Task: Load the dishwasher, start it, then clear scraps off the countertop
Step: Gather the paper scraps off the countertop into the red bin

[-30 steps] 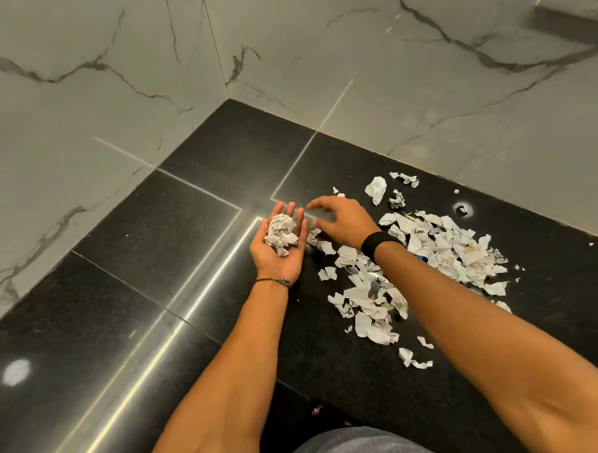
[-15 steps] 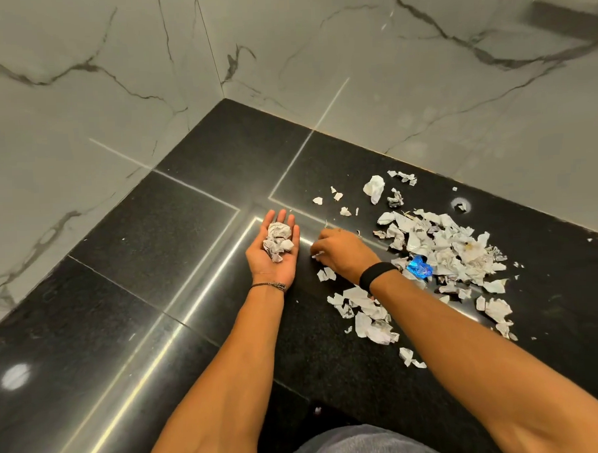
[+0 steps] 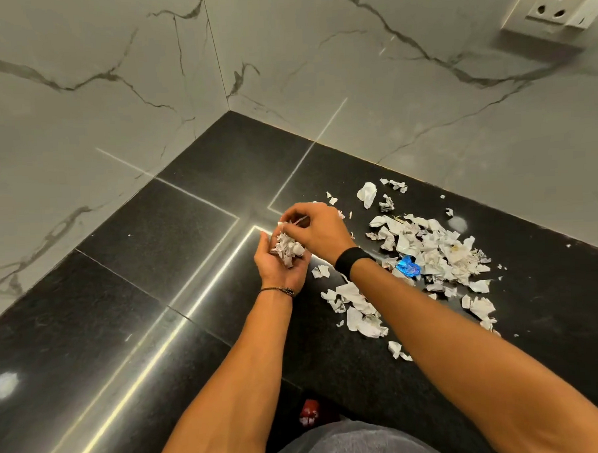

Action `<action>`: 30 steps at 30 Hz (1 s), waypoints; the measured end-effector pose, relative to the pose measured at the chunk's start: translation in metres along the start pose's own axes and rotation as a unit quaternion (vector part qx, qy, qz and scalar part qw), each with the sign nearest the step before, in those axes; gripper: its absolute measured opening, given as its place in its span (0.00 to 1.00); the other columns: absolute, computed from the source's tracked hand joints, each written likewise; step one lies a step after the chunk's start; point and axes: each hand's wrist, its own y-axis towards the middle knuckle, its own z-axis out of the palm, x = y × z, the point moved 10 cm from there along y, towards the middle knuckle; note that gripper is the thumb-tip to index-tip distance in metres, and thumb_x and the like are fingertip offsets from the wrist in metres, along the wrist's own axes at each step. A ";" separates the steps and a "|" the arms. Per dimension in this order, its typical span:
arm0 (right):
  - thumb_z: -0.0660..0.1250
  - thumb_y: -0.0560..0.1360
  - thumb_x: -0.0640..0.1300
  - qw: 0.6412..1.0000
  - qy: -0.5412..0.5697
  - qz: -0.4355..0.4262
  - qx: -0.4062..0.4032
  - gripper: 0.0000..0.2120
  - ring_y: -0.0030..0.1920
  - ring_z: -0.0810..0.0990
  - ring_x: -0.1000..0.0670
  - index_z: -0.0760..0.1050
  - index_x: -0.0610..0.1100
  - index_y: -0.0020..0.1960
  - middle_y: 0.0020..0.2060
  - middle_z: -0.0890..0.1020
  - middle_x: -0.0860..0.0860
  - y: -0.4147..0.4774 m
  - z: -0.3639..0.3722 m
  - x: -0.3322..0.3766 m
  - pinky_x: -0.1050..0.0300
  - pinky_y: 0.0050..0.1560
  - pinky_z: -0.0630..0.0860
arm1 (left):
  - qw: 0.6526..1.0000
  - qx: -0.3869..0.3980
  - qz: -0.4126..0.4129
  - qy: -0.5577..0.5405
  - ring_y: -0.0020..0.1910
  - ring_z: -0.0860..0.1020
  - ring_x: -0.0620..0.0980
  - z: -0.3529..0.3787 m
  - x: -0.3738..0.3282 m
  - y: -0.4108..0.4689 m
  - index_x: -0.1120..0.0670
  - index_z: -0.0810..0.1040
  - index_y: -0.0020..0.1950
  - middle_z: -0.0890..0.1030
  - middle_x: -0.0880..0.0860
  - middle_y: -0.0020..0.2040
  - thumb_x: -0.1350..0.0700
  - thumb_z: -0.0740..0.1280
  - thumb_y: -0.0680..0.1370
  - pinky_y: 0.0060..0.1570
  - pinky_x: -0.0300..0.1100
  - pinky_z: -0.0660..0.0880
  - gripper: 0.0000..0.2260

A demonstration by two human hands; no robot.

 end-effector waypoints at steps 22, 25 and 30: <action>0.70 0.77 0.42 0.955 -0.214 0.006 0.206 0.21 0.65 0.76 0.44 0.75 0.45 0.69 0.64 0.79 0.46 -0.001 0.067 -0.055 0.51 0.66 0.69 | 0.996 -0.017 0.072 -0.054 0.64 0.79 0.59 -0.052 -0.076 -0.025 0.56 0.77 0.68 0.80 0.58 0.67 0.47 0.53 0.85 0.67 0.56 0.72 0.20; 0.69 0.77 0.44 0.934 -0.267 -0.049 0.231 0.21 0.64 0.74 0.42 0.74 0.43 0.69 0.63 0.78 0.44 -0.006 0.086 -0.053 0.52 0.66 0.66 | 0.996 -0.024 0.078 -0.037 0.62 0.80 0.59 -0.051 -0.075 -0.026 0.56 0.75 0.71 0.80 0.57 0.67 0.47 0.52 0.86 0.70 0.56 0.71 0.21; 0.63 0.78 0.37 0.926 -0.302 -0.111 0.197 0.11 0.55 0.77 0.40 0.81 0.42 0.56 0.52 0.80 0.45 -0.014 0.086 -0.047 0.49 0.55 0.71 | 0.997 -0.020 0.075 -0.028 0.64 0.79 0.59 -0.046 -0.072 -0.025 0.56 0.75 0.71 0.79 0.58 0.68 0.47 0.53 0.86 0.70 0.55 0.70 0.21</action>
